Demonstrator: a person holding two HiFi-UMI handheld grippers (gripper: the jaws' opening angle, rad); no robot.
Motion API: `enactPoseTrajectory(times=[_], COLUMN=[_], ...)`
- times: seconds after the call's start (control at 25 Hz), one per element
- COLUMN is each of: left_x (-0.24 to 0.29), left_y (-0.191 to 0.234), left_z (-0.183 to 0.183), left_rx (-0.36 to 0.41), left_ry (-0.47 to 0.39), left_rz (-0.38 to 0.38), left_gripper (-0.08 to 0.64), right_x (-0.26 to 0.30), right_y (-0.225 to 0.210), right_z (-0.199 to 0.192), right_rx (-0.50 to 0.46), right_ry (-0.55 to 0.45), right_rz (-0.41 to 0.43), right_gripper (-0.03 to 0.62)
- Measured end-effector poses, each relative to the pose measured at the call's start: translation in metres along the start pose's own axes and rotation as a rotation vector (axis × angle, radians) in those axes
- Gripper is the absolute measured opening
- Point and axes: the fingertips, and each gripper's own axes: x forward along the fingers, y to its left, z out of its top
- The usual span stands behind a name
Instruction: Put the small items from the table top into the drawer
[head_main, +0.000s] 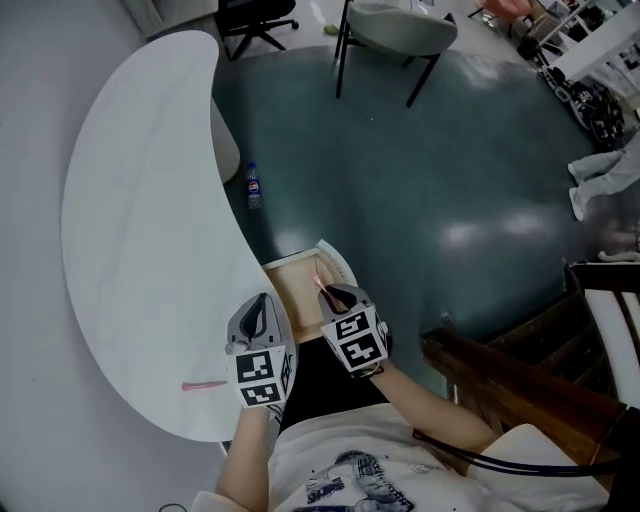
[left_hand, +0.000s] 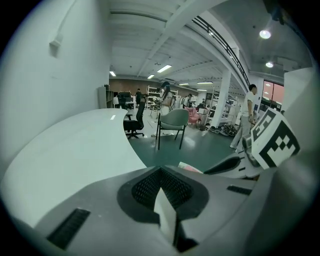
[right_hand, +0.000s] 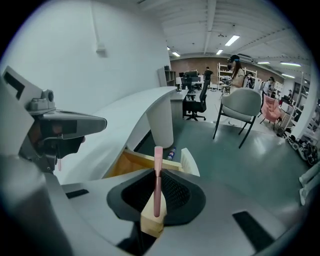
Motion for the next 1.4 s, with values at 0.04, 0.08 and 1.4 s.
enactPoseTrajectory(times=[0.04, 0.08, 1.4], left_x=[0.006, 0.011, 0.042], left_y=[0.003, 0.005, 0.008], left_z=[-0.003, -0.006, -0.023], left_rx=[0.0, 0.0, 0.092], left_ry=[0.002, 0.006, 0.096], left_rz=[-0.004, -0.009, -0.053], left_gripper=[0.034, 0.034, 0.034], right_x=[0.008, 0.014, 0.147], right_y=[0.0, 0.001, -0.001], right_z=[-0.003, -0.007, -0.072], right_rx=[0.002, 0.003, 0.174], right_ry=[0.005, 0.01, 0.21], right_rz=[-0.003, -0.006, -0.049], right_gripper=[0.058, 0.058, 0.058])
